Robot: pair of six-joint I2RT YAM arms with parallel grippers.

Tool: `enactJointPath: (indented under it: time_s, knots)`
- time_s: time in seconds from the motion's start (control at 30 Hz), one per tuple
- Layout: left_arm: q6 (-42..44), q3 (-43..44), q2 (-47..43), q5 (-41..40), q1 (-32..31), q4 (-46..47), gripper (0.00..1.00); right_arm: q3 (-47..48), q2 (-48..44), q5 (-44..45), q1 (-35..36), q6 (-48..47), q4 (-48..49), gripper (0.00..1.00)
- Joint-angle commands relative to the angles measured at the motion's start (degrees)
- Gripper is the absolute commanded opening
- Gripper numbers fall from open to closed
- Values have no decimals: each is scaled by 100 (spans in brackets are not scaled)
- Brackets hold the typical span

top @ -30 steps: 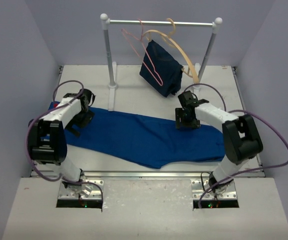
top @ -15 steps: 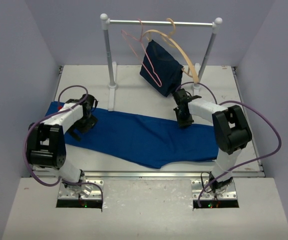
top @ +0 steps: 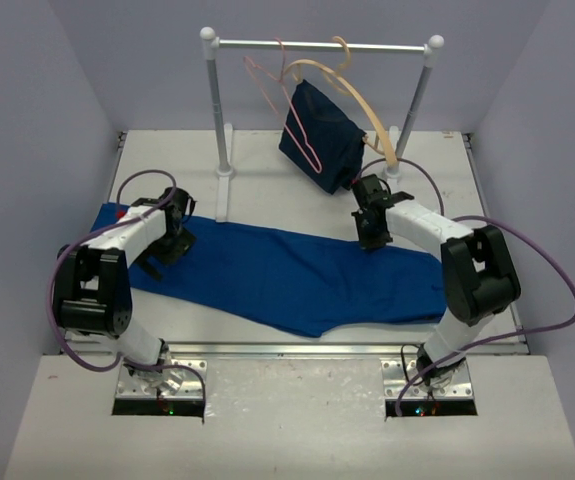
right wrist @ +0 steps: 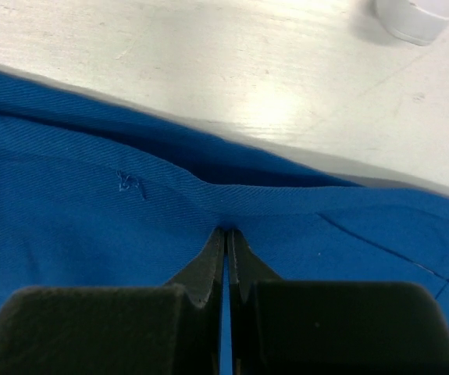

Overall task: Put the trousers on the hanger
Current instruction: Flatten out the trousers at the center of the board.

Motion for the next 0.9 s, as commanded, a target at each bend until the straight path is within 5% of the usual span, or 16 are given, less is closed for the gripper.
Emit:
enactJointPath:
  time_s: [0.0, 0.23, 0.37, 0.47, 0.57, 0.87]
  knots:
    - [-79, 13, 135, -74, -36, 57, 100, -115, -471, 576, -110, 474, 151, 0]
    - [-602, 132, 348, -300, -27, -259, 100, -383, -829, 988, -553, 1019, 147, 0]
    - [-836, 232, 527, -344, -27, -381, 100, -287, -229, 840, -614, 906, 3, 1]
    - [-865, 391, 640, -310, -28, -456, 100, -197, 342, 620, -613, 876, -51, 21]
    - [-882, 534, 589, -402, -36, -574, 100, -130, 316, 158, -605, 810, -43, 57]
    - [-1480, 1030, -222, -981, -459, -1317, 100, -744, -1262, 747, -711, 1327, -298, 76]
